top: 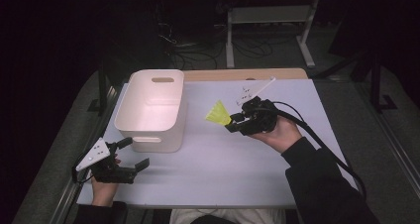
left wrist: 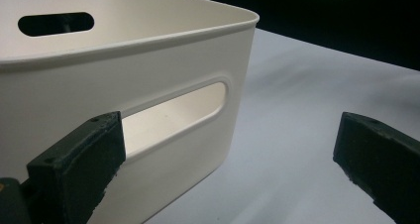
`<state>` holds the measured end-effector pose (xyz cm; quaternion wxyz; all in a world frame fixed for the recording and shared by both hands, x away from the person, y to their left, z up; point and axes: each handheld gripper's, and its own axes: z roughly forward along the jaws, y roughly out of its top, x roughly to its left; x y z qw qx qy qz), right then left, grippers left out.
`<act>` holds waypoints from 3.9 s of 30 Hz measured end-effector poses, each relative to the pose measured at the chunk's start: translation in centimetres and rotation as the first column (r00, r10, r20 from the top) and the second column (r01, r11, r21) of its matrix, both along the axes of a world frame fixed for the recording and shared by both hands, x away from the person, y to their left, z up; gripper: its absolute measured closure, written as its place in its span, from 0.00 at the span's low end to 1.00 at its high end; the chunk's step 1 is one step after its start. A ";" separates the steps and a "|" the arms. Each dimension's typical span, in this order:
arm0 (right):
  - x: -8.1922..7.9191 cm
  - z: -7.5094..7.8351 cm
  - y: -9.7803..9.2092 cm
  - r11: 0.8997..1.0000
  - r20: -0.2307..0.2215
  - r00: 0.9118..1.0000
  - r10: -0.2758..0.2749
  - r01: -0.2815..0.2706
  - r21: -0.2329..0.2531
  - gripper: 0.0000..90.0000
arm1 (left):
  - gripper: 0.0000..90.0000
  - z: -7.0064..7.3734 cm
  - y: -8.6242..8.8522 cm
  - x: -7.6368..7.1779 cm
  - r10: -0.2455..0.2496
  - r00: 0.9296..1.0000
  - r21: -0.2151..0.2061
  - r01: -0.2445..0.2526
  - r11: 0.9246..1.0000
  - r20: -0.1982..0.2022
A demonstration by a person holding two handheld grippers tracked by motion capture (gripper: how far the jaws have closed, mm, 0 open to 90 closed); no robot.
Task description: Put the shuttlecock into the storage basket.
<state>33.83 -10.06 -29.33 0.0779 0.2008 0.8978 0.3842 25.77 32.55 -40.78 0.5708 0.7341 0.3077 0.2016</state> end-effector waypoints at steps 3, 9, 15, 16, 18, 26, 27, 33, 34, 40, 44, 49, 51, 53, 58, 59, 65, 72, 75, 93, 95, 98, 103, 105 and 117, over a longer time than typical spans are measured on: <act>0.2 0.2 0.1 1.000 0.005 1.000 0.002 -0.002 0.000 0.70 | 0.00 0.0 0.0 0.0 0.000 1.000 -0.001 0.000 1.000 -0.001; 0.7 0.6 0.4 1.000 0.003 1.000 0.010 -0.010 -0.018 0.70 | 0.00 0.0 0.0 0.0 0.001 1.000 -0.001 -0.001 1.000 -0.001; 1.2 1.2 0.9 1.000 0.004 1.000 0.017 -0.017 -0.027 0.70 | 0.00 0.0 0.0 0.0 0.001 1.000 0.000 -0.001 1.000 -0.001; 1.2 1.2 0.9 1.000 0.004 1.000 0.017 -0.017 -0.027 0.70 | 0.00 0.0 0.0 0.0 0.001 1.000 0.000 -0.001 1.000 -0.001; 1.5 1.5 1.3 0.999 0.006 1.000 0.021 -0.021 -0.029 0.70 | 0.00 0.0 0.0 0.0 0.001 1.000 0.000 -0.001 1.000 -0.001; 2.1 1.9 2.2 0.998 0.001 0.999 0.044 -0.044 -0.035 0.70 | 0.00 0.0 0.0 0.0 -0.001 1.000 -0.001 0.001 1.000 -0.001; 2.3 2.0 2.5 0.998 0.001 0.999 0.052 -0.052 -0.039 0.70 | 0.00 0.0 0.0 0.0 -0.001 1.000 0.000 0.001 1.000 -0.001; 2.7 2.4 3.4 0.997 0.003 0.998 0.067 -0.067 -0.045 0.70 | 0.00 0.0 0.0 0.0 -0.001 1.000 -0.001 0.001 1.000 -0.002; 2.7 2.4 3.4 0.997 0.003 0.998 0.067 -0.067 -0.045 0.70 | 0.00 0.0 0.0 0.0 -0.001 1.000 -0.001 0.001 1.000 -0.002; 3.2 2.7 4.1 0.996 -0.002 0.997 0.073 -0.073 -0.045 0.70 | 0.00 0.0 0.0 0.0 -0.002 1.000 -0.003 0.002 1.000 -0.002; 3.5 2.9 4.5 0.996 0.001 0.997 0.075 -0.075 -0.040 0.70 | 0.00 0.0 0.0 0.0 -0.002 1.000 -0.003 0.002 1.000 -0.002; 4.1 3.0 5.5 0.996 -0.004 0.996 0.086 -0.086 -0.033 0.70 | 0.00 0.0 0.0 0.0 -0.002 1.000 -0.004 0.002 1.000 -0.003; 4.2 3.1 5.8 0.995 -0.003 0.996 0.091 -0.091 -0.031 0.70 | 0.00 0.0 0.0 0.0 -0.002 1.000 -0.004 0.002 1.000 -0.003; 4.3 3.2 6.1 0.995 -0.001 0.995 0.095 -0.095 -0.033 0.70 | 0.00 0.0 0.0 0.0 -0.002 1.000 -0.003 0.002 1.000 -0.003; 4.5 3.5 6.9 0.994 -0.005 0.995 0.103 -0.103 -0.036 0.70 | 0.00 0.0 0.0 0.0 -0.002 1.000 -0.004 0.002 1.000 -0.003; 4.5 3.5 7.0 0.994 -0.001 0.994 0.107 -0.107 -0.036 0.70 | 0.00 0.0 0.0 0.0 -0.002 1.000 -0.004 0.002 1.000 -0.003; 4.5 3.7 7.8 0.992 0.002 0.993 0.120 -0.120 -0.035 0.70 | 0.00 0.0 0.0 0.0 -0.003 1.000 -0.004 0.003 1.000 -0.001; 4.7 3.6 9.0 0.990 0.000 0.991 0.137 -0.137 -0.029 0.70 | 0.00 0.0 0.0 0.0 -0.003 1.000 -0.004 0.003 1.000 -0.001; 4.9 3.4 9.3 0.990 -0.003 0.990 0.140 -0.140 -0.028 0.70 | 0.00 0.0 0.0 0.0 -0.004 1.000 -0.004 0.004 1.000 -0.001; 5.5 4.3 11.8 0.985 0.000 0.986 0.168 -0.168 -0.030 0.70 | 0.00 0.0 0.0 0.0 -0.002 1.000 -0.010 0.002 1.000 -0.001; 5.6 4.4 12.1 0.985 -0.003 0.985 0.170 -0.170 -0.033 0.70 | 0.00 0.0 0.0 0.0 -0.003 1.000 -0.009 0.003 1.000 0.000; 5.7 4.5 12.4 0.985 0.000 0.985 0.172 -0.172 -0.032 0.70 | 0.00 0.0 0.0 0.0 -0.003 1.000 -0.007 0.003 1.000 0.001; 5.8 4.5 13.5 0.982 0.001 0.982 0.189 -0.189 -0.030 0.70 | 0.00 0.0 0.0 0.0 -0.005 1.000 -0.010 0.005 1.000 0.000; 5.9 4.3 13.8 0.982 -0.004 0.982 0.189 -0.189 -0.027 0.70 | 0.00 0.0 0.0 0.0 -0.005 1.000 -0.011 0.005 1.000 0.000; 6.8 3.2 15.3 0.980 -0.026 0.980 0.196 -0.196 -0.012 0.70 | 0.00 0.0 0.1 -0.1 -0.004 1.000 -0.016 0.004 1.000 -0.004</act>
